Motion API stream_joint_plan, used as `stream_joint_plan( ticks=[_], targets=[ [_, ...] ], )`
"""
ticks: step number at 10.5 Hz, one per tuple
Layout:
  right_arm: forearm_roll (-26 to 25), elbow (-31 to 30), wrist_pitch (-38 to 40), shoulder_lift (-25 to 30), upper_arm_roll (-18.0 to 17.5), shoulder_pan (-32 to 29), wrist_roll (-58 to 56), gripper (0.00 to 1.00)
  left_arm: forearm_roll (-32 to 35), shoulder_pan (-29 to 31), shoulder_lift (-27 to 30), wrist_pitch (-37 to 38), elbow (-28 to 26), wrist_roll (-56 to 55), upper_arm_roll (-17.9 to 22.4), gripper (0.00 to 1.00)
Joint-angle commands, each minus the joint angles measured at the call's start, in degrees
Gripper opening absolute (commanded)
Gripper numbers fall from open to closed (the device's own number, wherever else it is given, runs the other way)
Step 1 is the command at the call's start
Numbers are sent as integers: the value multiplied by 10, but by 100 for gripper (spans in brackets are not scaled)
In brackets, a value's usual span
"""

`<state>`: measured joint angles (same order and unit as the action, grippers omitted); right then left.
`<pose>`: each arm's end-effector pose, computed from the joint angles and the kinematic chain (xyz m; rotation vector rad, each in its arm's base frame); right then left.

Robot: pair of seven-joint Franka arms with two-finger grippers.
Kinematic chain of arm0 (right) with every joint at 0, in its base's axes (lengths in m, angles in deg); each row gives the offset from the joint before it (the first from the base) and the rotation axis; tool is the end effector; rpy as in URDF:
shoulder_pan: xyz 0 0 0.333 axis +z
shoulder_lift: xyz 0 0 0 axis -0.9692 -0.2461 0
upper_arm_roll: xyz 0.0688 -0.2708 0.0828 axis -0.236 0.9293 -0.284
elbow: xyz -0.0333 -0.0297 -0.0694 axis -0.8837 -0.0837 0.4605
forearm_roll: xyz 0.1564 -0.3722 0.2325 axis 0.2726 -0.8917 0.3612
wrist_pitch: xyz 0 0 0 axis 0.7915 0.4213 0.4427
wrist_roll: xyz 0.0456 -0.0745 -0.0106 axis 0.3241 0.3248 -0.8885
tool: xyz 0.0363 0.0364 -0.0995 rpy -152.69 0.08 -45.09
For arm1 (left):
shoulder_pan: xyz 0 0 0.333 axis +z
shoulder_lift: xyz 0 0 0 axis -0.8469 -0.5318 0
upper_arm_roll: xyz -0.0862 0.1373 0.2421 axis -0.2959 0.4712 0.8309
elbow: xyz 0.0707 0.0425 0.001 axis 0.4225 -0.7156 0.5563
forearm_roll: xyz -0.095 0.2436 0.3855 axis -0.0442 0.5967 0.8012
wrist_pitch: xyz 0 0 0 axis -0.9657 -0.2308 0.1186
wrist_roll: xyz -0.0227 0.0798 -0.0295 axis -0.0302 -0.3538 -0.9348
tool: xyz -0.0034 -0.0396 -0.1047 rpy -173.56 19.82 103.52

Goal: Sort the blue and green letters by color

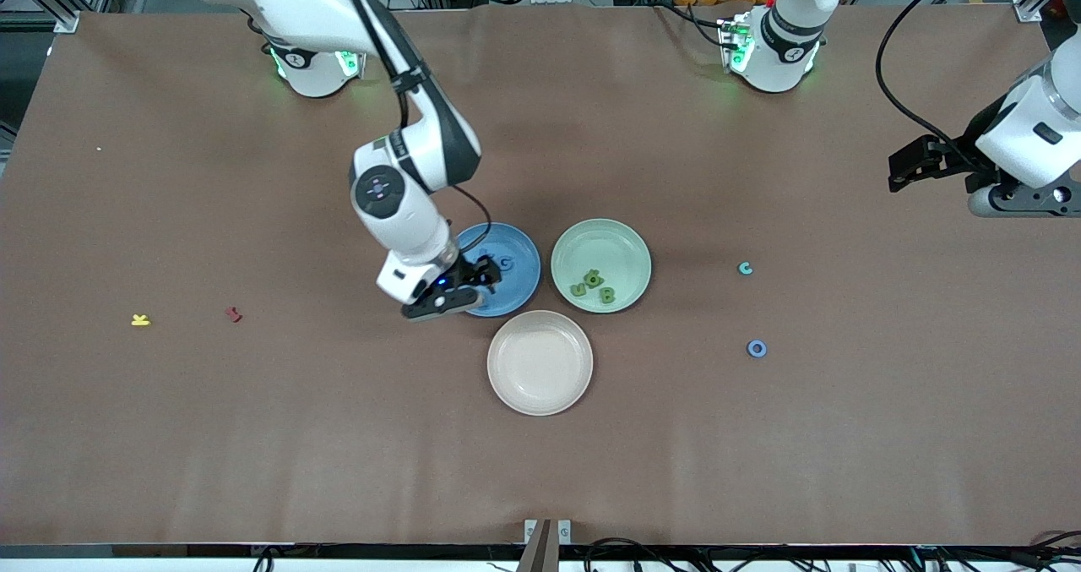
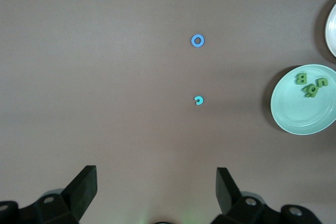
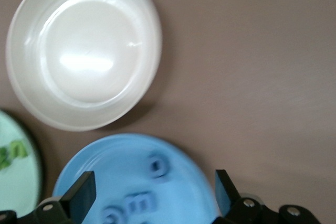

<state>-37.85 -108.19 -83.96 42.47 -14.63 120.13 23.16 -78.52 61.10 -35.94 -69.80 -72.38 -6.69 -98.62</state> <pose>0.6136 0.3660 0.1950 -2.9596 -0.2549 -0.1909 0.6279 -0.0694 0.5792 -3.1152 0.0602 0.1176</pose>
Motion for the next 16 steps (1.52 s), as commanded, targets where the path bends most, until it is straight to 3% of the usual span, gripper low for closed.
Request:
stream_joint_plan(
  ticks=[1,5,8,10,14,16],
  targets=[
    [4,2,21,33,-10,-106,-60,100,6,-1,1,-3,0,11,-4,100],
    [-19,3,133,77,-5,-253,-229,100,10,-4,-8,-4,8,11,-5,100],
    [-80,6,160,124,51,-268,-239,100,11,-4,-9,-4,18,10,-5,100],
    [-84,18,192,164,78,-285,-238,100,11,-3,-8,-4,34,5,-5,100],
    [-124,149,432,208,75,-339,-176,100,11,5,-7,-18,48,3,-1,100],
    [-134,186,494,227,73,-349,-168,100,9,2,-8,-63,46,2,-1,100]
  ],
)
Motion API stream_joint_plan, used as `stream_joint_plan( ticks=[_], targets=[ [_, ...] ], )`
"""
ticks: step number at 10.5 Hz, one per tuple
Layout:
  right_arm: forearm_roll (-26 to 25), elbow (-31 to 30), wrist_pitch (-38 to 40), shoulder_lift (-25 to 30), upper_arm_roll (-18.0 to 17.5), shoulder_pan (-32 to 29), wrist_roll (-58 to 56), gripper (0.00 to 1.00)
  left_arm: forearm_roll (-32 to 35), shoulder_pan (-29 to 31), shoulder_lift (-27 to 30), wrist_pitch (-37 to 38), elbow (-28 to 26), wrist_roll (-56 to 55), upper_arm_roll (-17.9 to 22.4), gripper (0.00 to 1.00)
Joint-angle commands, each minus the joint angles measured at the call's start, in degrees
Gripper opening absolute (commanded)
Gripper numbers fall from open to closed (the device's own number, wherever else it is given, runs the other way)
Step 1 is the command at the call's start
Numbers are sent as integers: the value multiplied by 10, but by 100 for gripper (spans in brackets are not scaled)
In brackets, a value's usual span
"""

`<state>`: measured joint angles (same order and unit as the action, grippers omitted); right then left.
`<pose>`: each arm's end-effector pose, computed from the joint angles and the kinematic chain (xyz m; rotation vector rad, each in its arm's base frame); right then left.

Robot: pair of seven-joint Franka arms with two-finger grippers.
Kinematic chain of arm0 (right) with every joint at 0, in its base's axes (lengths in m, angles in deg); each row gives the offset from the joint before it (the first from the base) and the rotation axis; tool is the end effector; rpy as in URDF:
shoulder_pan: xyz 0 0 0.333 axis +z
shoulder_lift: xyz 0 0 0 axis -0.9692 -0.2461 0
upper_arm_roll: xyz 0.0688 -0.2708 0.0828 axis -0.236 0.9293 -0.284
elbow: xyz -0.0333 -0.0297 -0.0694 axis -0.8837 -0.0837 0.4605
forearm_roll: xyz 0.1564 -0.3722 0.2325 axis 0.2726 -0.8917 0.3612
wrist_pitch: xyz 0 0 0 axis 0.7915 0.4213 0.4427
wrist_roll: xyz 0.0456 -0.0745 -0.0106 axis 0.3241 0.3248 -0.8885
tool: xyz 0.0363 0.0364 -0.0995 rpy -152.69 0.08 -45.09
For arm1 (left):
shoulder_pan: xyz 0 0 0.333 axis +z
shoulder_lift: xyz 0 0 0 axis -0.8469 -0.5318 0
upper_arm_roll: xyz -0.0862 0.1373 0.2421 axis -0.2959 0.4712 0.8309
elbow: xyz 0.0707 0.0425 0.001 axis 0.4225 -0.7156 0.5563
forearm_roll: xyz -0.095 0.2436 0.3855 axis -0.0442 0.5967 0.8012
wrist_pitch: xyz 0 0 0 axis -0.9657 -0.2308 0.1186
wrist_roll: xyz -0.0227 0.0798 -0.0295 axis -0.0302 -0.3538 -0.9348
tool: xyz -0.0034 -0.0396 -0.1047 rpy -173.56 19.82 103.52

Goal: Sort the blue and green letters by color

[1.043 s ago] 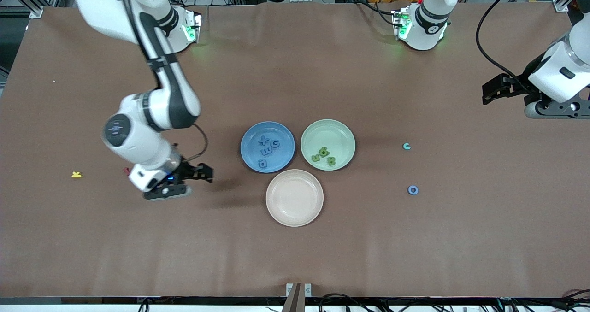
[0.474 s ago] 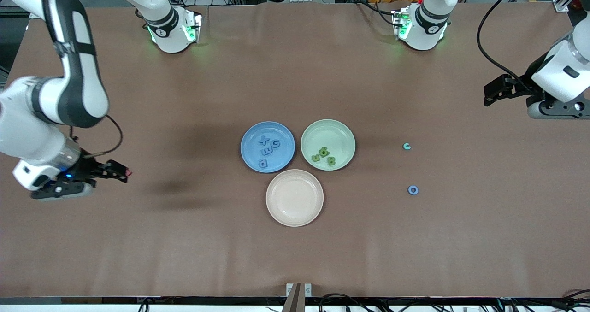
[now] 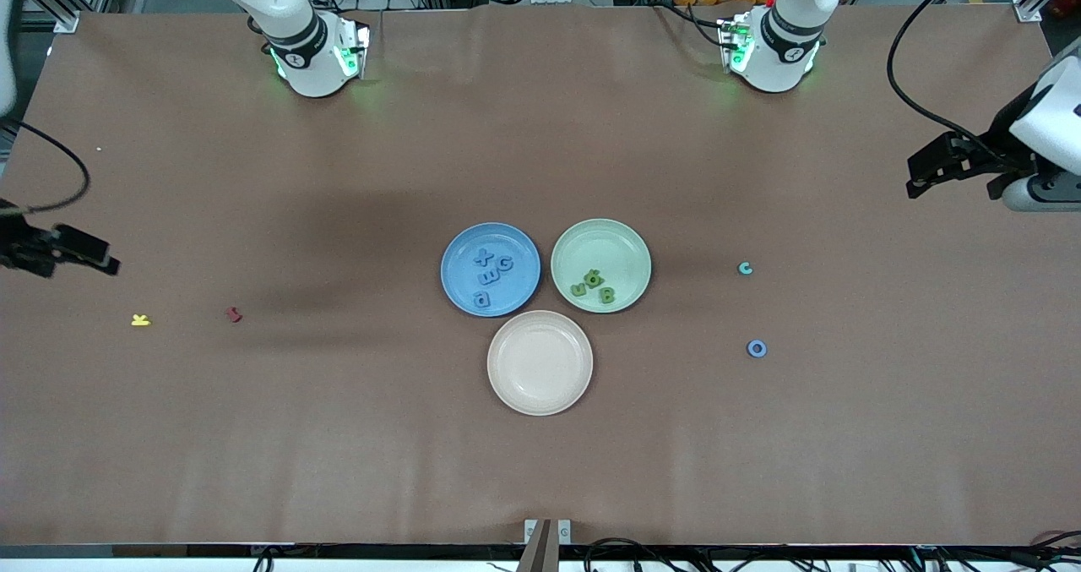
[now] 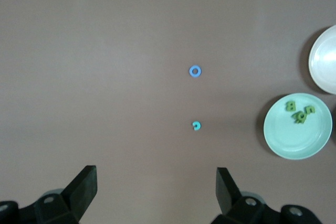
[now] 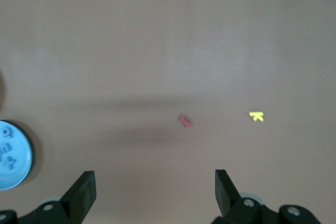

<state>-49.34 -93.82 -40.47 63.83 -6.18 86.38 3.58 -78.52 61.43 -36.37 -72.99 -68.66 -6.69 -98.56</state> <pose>0.6747 -0.1113 0.5209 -3.0639 0.0349 -0.0679 0.6382 -0.0657 0.6145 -3.1292 0.0491 -0.0579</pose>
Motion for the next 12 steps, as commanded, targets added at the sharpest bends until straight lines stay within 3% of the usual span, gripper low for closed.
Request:
stream_joint_plan(
  ticks=[1,3,5,8,12],
  targets=[
    [-21,43,65,37,-16,-14,29,100,12,-3,-6,-44,9,1,-2,100],
    [-24,46,101,65,-50,-28,70,100,11,-1,-17,-48,9,8,-2,100],
    [-65,30,104,89,-105,-39,128,100,11,-1,-17,-48,9,2,-1,100],
    [-69,-34,79,109,-113,-40,130,100,13,-4,-21,-48,9,7,-2,100],
    [-70,-30,74,99,-114,-40,129,100,12,1,-21,-48,9,2,-4,100]
  ],
)
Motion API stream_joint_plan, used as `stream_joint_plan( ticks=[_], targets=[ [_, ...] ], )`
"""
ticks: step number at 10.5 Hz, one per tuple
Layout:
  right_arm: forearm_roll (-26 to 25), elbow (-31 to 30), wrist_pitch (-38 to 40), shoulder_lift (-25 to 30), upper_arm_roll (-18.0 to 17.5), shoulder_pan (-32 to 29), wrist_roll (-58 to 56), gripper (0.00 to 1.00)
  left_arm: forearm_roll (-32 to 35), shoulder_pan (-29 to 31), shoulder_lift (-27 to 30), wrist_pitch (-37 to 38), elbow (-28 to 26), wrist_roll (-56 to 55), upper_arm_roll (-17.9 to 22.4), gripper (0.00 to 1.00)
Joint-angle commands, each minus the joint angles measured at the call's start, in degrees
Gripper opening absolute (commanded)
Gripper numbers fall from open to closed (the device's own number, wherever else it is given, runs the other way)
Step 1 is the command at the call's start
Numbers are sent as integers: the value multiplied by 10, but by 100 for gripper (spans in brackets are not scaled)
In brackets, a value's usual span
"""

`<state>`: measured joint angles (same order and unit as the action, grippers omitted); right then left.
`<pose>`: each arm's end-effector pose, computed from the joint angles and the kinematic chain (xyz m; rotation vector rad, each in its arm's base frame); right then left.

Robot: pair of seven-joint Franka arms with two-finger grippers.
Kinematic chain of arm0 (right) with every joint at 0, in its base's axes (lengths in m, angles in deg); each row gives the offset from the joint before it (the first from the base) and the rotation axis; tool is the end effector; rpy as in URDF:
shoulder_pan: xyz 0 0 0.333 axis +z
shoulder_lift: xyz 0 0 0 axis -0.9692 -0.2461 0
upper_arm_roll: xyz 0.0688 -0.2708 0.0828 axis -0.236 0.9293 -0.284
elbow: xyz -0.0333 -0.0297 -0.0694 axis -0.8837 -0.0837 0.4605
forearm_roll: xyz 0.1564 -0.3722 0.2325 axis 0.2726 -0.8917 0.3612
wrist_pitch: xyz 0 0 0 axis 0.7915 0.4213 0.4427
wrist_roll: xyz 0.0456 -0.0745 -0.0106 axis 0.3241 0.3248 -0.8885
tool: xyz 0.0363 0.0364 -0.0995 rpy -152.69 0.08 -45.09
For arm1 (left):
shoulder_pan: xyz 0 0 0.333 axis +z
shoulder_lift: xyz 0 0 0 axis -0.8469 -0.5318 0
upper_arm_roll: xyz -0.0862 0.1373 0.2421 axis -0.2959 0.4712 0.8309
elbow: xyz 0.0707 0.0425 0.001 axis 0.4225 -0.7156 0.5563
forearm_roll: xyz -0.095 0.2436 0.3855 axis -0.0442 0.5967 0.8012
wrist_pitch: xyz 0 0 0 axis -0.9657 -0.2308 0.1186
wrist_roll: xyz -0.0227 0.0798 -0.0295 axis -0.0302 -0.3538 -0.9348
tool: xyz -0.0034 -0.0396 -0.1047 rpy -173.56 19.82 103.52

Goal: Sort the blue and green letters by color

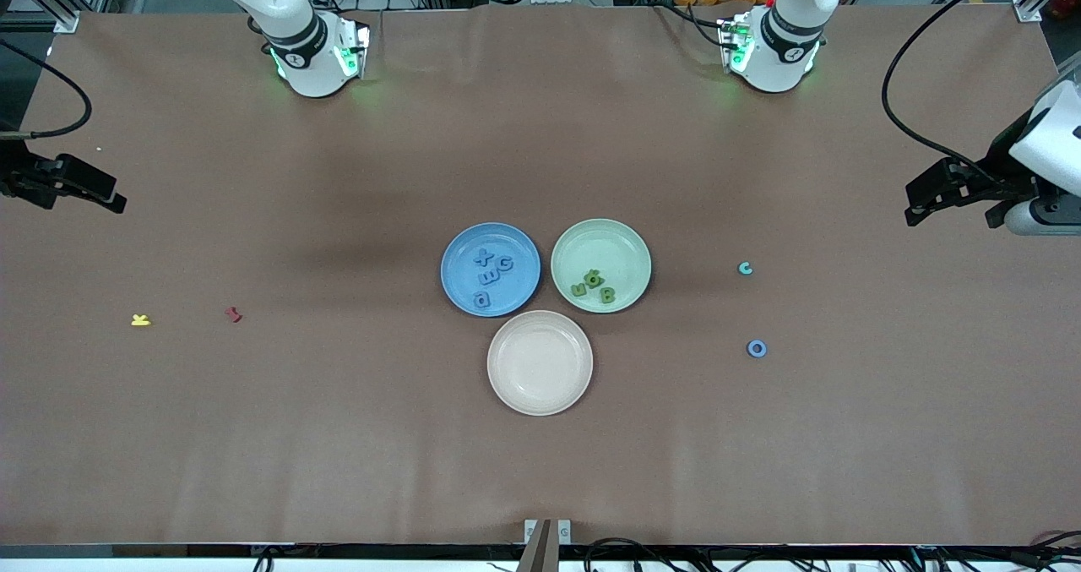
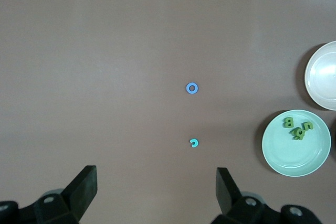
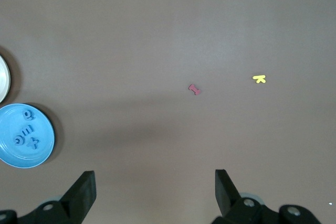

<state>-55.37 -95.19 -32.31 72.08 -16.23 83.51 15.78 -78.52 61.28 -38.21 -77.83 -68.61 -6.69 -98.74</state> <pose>0.6352 -0.0459 0.5825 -3.0984 0.1484 0.0087 0.6556 -0.0699 0.6024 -3.1373 0.0590 -0.1413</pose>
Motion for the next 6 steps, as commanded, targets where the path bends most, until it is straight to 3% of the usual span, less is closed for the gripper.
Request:
stream_joint_plan(
  ticks=[1,6],
  targets=[
    [-10,-16,-10,15,-13,-11,7,100,13,1,-3,1,8,2,-2,100],
    [-9,15,0,-8,-37,-21,7,100,13,5,-3,1,8,8,3,100]
  ],
)
